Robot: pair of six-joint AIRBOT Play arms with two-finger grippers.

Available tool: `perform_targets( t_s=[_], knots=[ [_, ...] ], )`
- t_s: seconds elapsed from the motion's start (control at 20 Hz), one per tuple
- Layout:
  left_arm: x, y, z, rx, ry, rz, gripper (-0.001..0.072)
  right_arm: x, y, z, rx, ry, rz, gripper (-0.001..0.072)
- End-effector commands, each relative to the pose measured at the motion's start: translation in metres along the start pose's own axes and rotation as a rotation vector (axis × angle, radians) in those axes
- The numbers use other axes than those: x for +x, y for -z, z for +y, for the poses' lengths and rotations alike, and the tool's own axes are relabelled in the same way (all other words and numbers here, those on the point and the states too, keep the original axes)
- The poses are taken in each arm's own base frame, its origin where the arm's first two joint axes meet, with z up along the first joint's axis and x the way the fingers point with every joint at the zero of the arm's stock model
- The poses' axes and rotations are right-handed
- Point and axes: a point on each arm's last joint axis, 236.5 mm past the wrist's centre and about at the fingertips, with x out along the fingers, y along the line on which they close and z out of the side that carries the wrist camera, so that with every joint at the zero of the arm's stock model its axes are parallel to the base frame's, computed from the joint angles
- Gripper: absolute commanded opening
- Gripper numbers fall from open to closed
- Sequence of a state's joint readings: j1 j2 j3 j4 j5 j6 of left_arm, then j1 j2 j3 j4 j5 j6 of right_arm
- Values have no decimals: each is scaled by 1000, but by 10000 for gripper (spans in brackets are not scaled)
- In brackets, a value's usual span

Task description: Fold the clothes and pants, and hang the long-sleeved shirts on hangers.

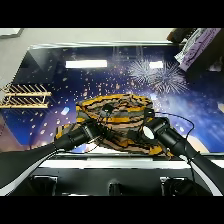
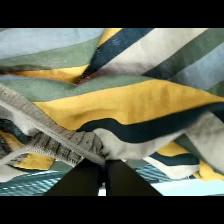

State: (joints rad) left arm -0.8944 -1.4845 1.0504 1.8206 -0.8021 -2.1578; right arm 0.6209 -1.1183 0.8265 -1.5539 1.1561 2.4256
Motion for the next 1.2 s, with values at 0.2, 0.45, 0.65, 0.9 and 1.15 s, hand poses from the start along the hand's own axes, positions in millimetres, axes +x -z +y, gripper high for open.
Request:
perform_targets(
  t_s=[0.2,0.45,0.65,0.9,1.15],
  knots=[
    [-87,-62,37,12,-42,-55,19,-74,-30,7,-40,-8,-117,25],
    [-222,-113,67,-36,8,-185,20,-200,-71,14,-78,-54,-331,25],
    [-322,-134,66,-63,82,-354,20,-300,-76,20,-87,-190,-473,26],
    [-410,-137,51,-72,241,-533,20,-404,-68,18,-80,-394,-653,26],
    [-449,-113,54,-103,297,-578,20,-444,-31,17,-104,-564,-662,26]
  ],
)
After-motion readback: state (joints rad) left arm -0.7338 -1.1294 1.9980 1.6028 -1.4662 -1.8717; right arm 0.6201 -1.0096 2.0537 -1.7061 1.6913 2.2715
